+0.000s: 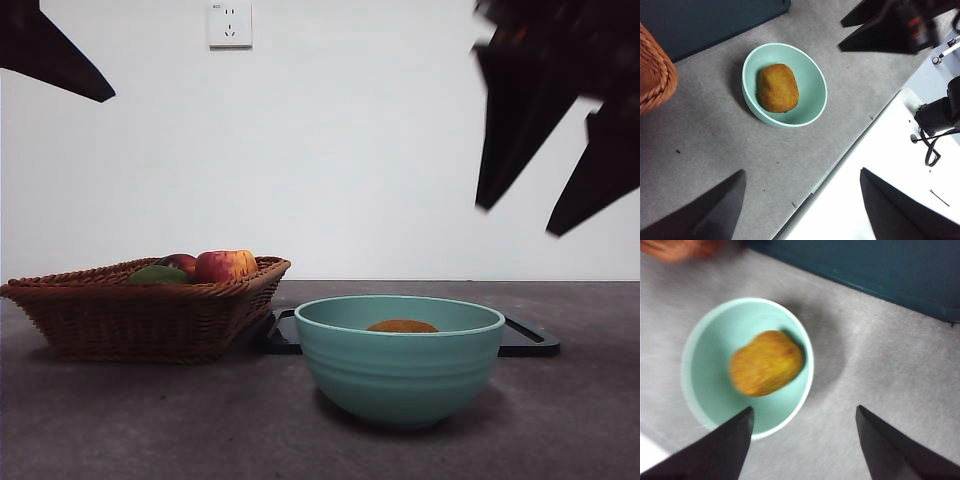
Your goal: Pick up the wifruite, put it on the bowl, pick up the plate, put it on desk
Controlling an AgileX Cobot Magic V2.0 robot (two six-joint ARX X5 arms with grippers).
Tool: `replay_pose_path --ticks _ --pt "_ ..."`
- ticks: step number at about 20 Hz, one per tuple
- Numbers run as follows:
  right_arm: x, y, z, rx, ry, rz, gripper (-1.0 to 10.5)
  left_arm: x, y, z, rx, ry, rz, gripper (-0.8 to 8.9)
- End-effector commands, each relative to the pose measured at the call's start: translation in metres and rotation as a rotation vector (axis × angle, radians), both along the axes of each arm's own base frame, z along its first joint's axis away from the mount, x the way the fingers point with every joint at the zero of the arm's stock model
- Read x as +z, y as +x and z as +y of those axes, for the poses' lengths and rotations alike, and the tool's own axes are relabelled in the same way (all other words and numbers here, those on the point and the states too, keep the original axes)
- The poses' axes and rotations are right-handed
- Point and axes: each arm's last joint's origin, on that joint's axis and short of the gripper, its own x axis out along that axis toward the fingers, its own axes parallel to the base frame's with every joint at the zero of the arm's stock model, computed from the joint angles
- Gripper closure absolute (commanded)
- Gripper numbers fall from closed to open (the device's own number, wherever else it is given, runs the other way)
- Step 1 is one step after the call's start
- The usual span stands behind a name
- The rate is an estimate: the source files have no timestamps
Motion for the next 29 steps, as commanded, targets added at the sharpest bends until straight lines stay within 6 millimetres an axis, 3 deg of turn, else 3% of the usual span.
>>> replay_pose_path --ticks 1,5,7,16,18,24,29 --pt "-0.011 0.007 0.010 -0.005 -0.048 0.014 6.3 0.003 0.001 -0.002 -0.019 -0.004 -0.024 4.47" --pt "-0.028 0.019 0.024 0.012 -0.067 0.028 6.4 0.003 0.000 -0.002 -0.019 -0.003 -0.022 4.47" --pt "-0.037 0.025 0.029 0.014 -0.072 0.034 7.1 0.003 0.000 -0.002 -0.019 -0.003 -0.022 4.47" --pt "-0.066 0.043 0.042 0.009 -0.095 0.054 8.4 0.002 0.000 -0.002 -0.019 -0.001 -0.019 4.47" --pt "-0.066 0.043 0.042 0.011 -0.091 0.048 9.4 0.002 0.000 -0.002 -0.019 -0.001 -0.020 4.47" --pt "-0.060 0.041 0.042 0.030 -0.059 0.043 9.4 0.002 0.000 -0.002 -0.019 -0.001 -0.020 4.47" --pt "-0.037 0.041 0.040 0.021 -0.013 -0.027 9.4 0.002 0.000 -0.002 -0.019 -0.001 -0.020 4.46"
